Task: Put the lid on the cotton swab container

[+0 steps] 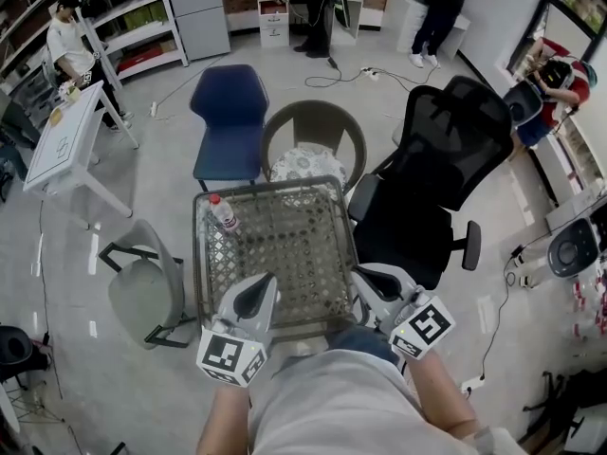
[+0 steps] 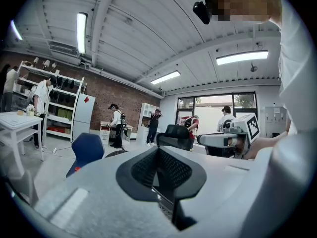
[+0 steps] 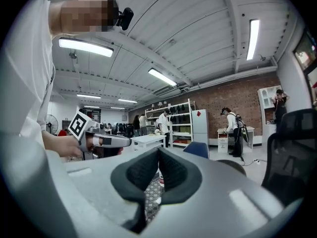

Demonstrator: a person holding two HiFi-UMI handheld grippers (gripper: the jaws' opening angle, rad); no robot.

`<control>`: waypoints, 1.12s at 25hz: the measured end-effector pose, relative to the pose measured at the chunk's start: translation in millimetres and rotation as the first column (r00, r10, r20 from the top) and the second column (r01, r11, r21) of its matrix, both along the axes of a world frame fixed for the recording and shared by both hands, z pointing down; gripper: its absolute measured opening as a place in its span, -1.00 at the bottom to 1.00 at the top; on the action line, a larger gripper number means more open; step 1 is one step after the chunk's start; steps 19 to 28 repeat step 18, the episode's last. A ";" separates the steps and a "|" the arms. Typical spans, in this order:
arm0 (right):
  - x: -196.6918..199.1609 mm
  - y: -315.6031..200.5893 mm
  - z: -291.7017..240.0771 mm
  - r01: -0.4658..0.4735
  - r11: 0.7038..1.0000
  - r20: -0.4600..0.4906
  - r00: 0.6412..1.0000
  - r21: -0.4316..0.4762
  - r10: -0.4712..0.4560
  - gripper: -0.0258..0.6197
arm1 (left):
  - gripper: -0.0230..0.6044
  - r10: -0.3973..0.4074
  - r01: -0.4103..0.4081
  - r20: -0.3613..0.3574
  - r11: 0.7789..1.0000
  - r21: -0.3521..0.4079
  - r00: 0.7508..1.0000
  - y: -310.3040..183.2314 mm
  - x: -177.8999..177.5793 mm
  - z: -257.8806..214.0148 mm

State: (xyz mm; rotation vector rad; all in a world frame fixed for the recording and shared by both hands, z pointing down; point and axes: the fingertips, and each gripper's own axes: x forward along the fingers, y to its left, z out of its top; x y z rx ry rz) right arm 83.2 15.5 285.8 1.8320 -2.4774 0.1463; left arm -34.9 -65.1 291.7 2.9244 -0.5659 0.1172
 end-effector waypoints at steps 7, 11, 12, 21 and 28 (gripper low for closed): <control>-6.2 -0.3 2.1 0.000 1.000 -0.010 1.000 -0.014 0.000 -0.91 | -0.90 0.006 -0.006 0.012 1.000 -0.009 1.000 3.3 -5.4 7.7; -8.1 2.1 4.1 -0.001 1.000 -0.012 1.000 -0.019 0.000 -0.91 | -0.90 0.006 -0.006 0.020 1.000 -0.015 1.000 5.9 -7.7 11.4; -8.3 3.0 4.8 -0.001 1.000 -0.012 1.000 -0.020 0.001 -0.91 | -0.90 0.006 -0.006 0.022 1.000 -0.014 1.000 6.5 -8.4 11.9; -13.2 8.0 7.1 0.009 1.000 -0.009 1.000 -0.025 -0.009 -0.91 | -0.90 0.002 -0.001 0.040 1.000 -0.023 0.999 8.9 -12.5 19.1; -13.2 8.0 7.1 0.009 1.000 -0.009 1.000 -0.025 -0.009 -0.91 | -0.90 0.002 -0.001 0.040 1.000 -0.023 0.999 8.9 -12.5 19.1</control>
